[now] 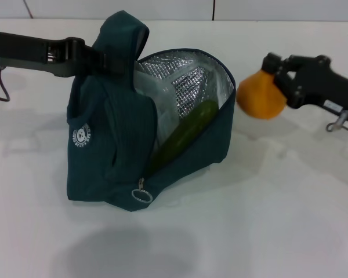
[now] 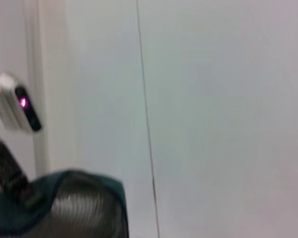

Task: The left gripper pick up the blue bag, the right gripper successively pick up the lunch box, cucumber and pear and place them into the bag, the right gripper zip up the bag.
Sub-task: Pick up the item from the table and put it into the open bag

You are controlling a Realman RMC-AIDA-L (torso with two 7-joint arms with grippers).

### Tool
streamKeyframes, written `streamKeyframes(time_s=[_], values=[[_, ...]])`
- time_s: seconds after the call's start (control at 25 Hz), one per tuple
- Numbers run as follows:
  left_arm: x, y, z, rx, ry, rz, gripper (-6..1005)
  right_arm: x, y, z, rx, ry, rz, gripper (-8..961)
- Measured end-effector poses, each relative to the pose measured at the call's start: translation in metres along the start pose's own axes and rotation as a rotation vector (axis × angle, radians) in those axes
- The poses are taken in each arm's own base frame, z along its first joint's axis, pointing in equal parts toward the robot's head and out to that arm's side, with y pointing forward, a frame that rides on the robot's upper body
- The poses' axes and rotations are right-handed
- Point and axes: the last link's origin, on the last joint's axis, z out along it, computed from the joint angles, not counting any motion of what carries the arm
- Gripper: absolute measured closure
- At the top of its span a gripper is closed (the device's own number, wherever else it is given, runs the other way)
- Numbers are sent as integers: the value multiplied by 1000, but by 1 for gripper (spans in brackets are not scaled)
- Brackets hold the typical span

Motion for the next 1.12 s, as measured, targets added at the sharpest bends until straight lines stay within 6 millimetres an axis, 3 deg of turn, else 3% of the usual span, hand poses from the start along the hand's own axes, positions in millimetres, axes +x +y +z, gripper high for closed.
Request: streamKeyframes(time_s=[0.32,0.68,0.88,1.12], values=[[-1,1,4,-10,-2,-4,960,-33,1,-6,-86,-161,101,915],[-2,1,5,-10,-7,-5,960,-71,26,29,-321,-251,150,915],[-2,1,5,-10,-8,-1,960,-68,48,51,-435,-185,176,914],[0,3,7,-14,-8,9,961,-53,65,60,-484,-97,199,914]])
